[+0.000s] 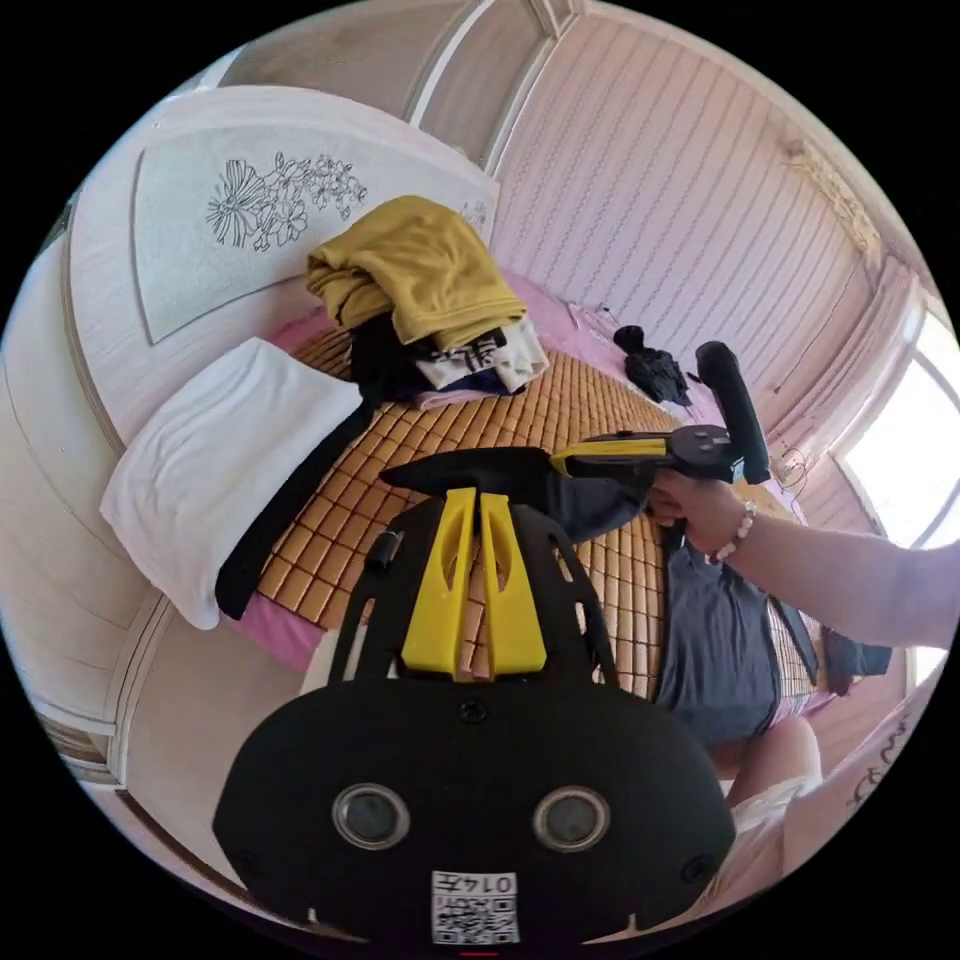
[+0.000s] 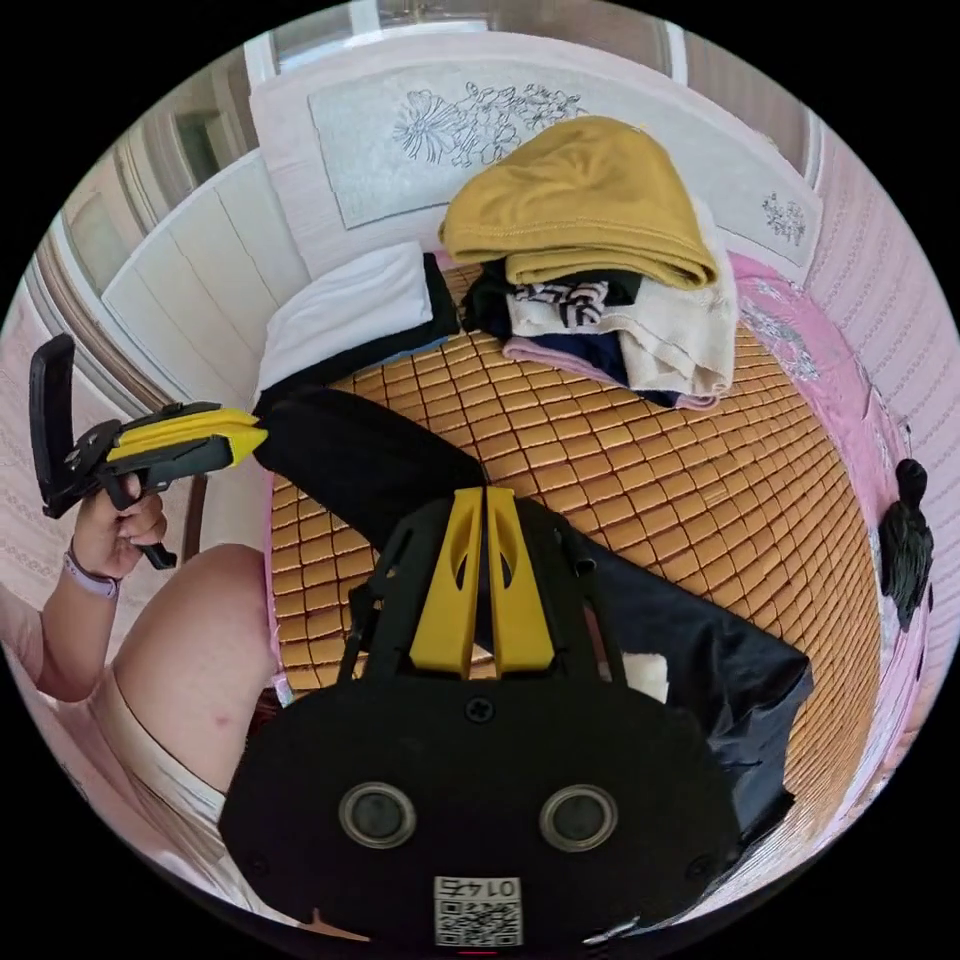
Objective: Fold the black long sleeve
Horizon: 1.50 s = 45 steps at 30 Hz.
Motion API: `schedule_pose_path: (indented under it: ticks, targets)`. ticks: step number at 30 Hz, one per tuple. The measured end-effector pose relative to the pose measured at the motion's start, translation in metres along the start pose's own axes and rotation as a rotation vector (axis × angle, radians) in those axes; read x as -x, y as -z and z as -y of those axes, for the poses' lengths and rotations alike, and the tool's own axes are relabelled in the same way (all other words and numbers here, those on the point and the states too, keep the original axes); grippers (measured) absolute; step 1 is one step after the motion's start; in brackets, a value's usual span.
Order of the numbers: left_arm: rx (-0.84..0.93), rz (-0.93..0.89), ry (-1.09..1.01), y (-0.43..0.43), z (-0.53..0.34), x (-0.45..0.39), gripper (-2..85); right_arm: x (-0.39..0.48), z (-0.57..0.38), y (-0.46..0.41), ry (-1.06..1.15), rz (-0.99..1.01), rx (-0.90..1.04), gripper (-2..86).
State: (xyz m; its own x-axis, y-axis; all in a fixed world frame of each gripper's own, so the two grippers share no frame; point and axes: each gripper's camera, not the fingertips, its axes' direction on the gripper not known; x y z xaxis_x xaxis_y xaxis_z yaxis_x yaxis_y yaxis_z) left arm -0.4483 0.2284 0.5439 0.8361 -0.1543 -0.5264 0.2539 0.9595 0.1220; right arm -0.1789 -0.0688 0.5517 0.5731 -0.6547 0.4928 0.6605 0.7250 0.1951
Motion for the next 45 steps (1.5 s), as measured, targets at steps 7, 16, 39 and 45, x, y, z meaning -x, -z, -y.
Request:
schedule_pose_path:
  ticks: [7,16,39,45]
  targets:
    - [-0.253,-0.616,-0.544,0.06,-0.001,-0.176,-0.6,-0.063,-0.145,0.175,-0.367,0.058,-0.427,0.4]
    - [0.421,-0.939,-0.823,-0.028,-0.132,-0.343,5.4,-0.065,-0.395,0.234,-0.913,-0.114,-0.066,6.1]
    - [0.493,-0.553,-0.955,-0.082,-0.175,-0.456,-0.9,-0.079,-0.405,0.286,-0.726,0.051,-0.204,0.2]
    - [0.11,-0.708,-1.002,-0.006,-0.116,-0.451,-0.8,-0.077,-0.404,0.372,-0.659,0.093,-0.589,0.0]
